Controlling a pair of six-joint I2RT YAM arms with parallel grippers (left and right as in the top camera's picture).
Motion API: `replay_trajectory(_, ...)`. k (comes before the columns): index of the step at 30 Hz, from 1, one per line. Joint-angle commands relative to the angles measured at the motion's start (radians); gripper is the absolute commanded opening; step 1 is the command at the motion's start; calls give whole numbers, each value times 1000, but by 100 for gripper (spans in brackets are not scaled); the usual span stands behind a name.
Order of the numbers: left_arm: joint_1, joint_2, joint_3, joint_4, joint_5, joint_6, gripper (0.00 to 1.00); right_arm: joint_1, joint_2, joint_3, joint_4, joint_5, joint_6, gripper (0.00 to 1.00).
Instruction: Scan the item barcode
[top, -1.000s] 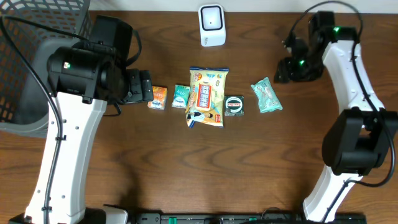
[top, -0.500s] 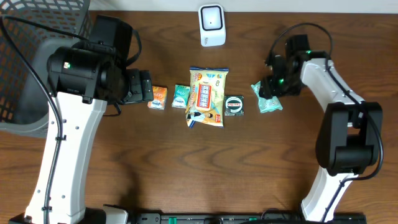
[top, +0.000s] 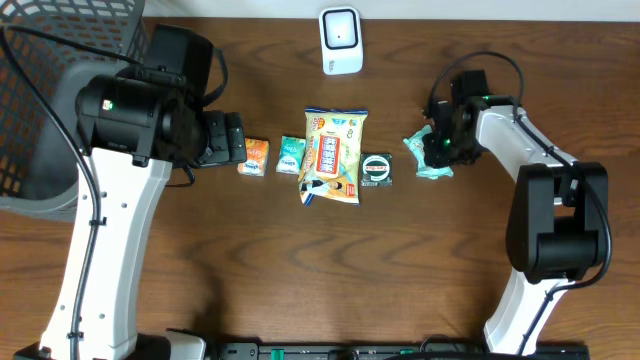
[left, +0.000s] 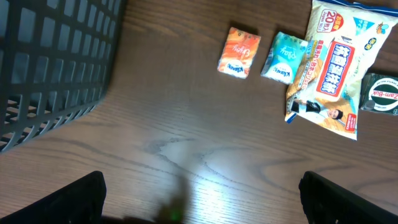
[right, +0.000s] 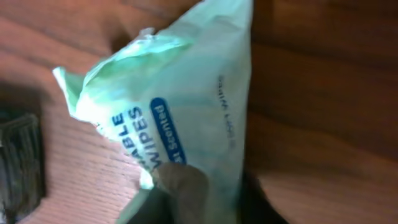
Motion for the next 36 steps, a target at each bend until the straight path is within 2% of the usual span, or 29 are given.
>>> replay_trajectory(1, 0, 0, -3, -4, -5, -5, 98, 29, 2, -4, 5, -21, 22, 1)
replay_trajectory(4, 0, 0, -3, -4, -5, -5, 98, 48, 1, 50, -7, -21, 61, 1)
replay_trajectory(12, 0, 0, -3, -4, -5, -5, 98, 133, 0, 328, -11, -21, 108, 1)
replay_trajectory(17, 0, 0, -3, -4, -5, -5, 98, 179, 0, 406, 143, -13, 192, 1)
replay_trajectory(21, 0, 0, -3, -4, -5, -5, 98, 213, 22, 455, 341, -20, 293, 1)
replay_trajectory(26, 0, 0, -3, -4, -5, -5, 98, 229, 167, 616, 396, -41, 319, 1)
replay_trajectory(29, 0, 0, -3, -4, -5, -5, 98, 238, 289, 735, 401, -40, 321, 1)
replay_trajectory(31, 0, 0, -3, -4, -5, -5, 98, 253, 404, 835, 464, -39, 320, 1)
replay_trajectory(36, 0, 0, -3, -4, -5, -5, 98, 263, 442, 849, 529, -32, 348, 1)
